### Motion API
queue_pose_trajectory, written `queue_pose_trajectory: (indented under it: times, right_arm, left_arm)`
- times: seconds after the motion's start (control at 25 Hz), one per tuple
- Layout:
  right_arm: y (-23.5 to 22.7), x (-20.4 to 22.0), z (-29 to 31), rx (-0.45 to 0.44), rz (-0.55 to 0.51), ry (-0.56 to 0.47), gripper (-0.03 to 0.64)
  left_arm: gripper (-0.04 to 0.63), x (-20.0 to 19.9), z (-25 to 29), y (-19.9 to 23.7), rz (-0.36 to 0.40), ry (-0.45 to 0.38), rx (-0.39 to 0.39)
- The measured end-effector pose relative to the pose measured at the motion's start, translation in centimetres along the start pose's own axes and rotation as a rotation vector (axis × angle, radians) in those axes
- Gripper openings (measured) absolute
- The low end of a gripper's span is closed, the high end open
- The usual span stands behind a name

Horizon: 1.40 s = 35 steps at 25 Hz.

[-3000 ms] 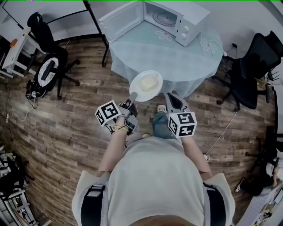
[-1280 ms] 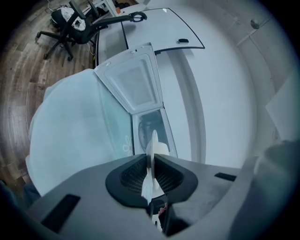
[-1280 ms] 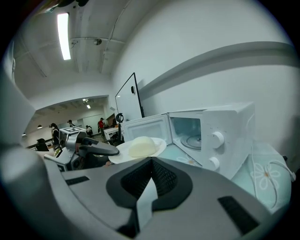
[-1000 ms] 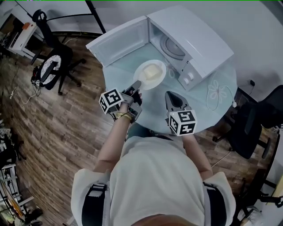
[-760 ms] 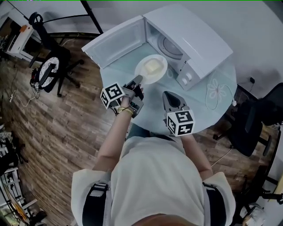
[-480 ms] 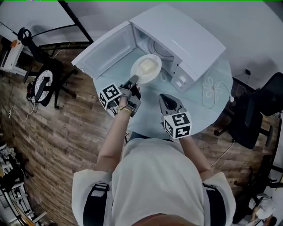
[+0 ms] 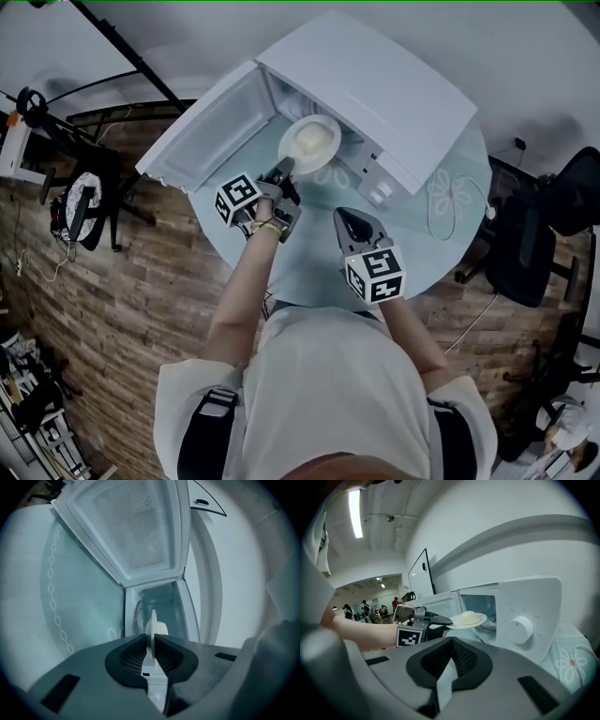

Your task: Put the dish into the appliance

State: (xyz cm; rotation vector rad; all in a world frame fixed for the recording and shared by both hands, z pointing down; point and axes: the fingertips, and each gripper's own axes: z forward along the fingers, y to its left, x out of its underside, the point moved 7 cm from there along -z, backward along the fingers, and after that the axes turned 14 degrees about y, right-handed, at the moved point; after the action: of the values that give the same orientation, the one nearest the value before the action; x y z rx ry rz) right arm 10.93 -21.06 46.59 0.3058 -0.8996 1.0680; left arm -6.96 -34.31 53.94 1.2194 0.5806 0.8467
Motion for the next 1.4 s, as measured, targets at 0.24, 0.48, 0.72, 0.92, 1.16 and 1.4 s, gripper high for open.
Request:
queue_pose_trajectory:
  times: [0.24, 0.48, 0.72, 0.92, 1.16, 1.4]
  right_arm:
    - [-0.5, -0.2, 1.2, 0.016, 0.023, 0.01, 0.005]
    - [-1.0, -0.4, 2.3, 0.03, 0.046, 0.033, 0.005]
    - [-1.2, -0.2, 3.0, 0.029, 0.059, 0.045, 0.005]
    - [-1.3, 0.0, 3.5, 0.028, 0.066, 0.056, 0.005]
    - [-1.3, 0.0, 3.8, 0.024, 0.072, 0.06, 0.005]
    - [-1.5, 0.2, 3.9, 0.027, 0.085, 0.059, 0.005]
  left_arm:
    - [0.044, -1.6, 2.8, 1.1, -0.043, 0.017, 0.002]
    - [0.048, -3.2, 5.3, 2.2, -0.051, 0.043, -0.027]
    - [0.049, -4.2, 7.3, 2.7, -0.045, 0.057, -0.033]
    - [0.049, -4.7, 8.8, 3.0, -0.061, 0.061, -0.029]
    - [0.049, -5.3, 10.7, 2.4, -0.036, 0.078, -0.049]
    - [0.049, -5.7, 11.7, 2.4, -0.008, 0.098, -0.087]
